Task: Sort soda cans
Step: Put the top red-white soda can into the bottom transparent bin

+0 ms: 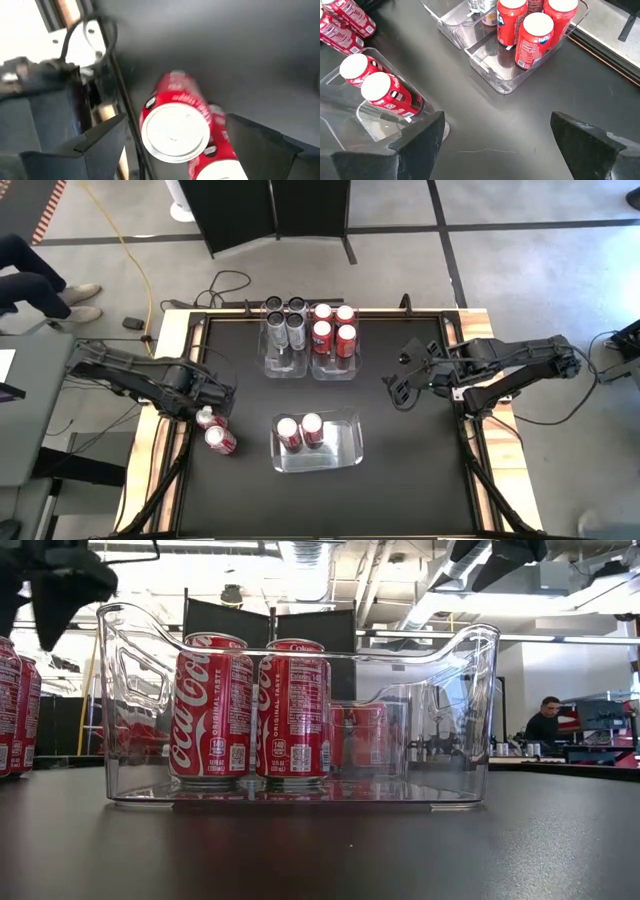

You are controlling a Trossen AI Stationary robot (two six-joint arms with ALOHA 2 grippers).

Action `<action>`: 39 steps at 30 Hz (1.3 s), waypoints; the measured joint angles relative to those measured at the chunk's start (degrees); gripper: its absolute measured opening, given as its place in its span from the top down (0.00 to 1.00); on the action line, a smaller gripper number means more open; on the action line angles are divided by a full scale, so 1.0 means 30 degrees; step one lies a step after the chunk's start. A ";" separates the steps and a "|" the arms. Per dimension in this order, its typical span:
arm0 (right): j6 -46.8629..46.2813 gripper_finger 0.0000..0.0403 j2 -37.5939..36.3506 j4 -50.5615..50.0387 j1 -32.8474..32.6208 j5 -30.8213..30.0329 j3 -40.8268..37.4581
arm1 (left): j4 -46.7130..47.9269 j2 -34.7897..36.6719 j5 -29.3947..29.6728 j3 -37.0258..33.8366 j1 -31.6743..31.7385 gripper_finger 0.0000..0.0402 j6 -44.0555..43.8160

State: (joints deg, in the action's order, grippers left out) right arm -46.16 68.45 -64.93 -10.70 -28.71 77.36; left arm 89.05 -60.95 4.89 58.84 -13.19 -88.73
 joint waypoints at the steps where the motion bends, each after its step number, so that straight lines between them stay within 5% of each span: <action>1: 0.0065 0.06 0.0000 0.0001 -0.0007 0.0000 0.0000 | -0.0036 -0.0005 -0.0398 -0.0258 0.0007 0.18 -0.0138; 6: 0.0372 0.06 0.0000 -0.0037 -0.0002 0.0007 0.0000 | -0.0300 0.0009 -0.1620 -0.1149 -0.0169 0.18 -0.0571; 39: 0.1268 0.06 0.0000 0.0416 0.0639 0.1260 0.0000 | -0.1447 -0.0058 -0.0163 -0.1271 -0.0219 0.14 -0.0701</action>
State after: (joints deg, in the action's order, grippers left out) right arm -42.36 68.45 -63.68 -8.78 -24.93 77.36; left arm 84.71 -61.12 4.40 55.02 -13.85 -90.83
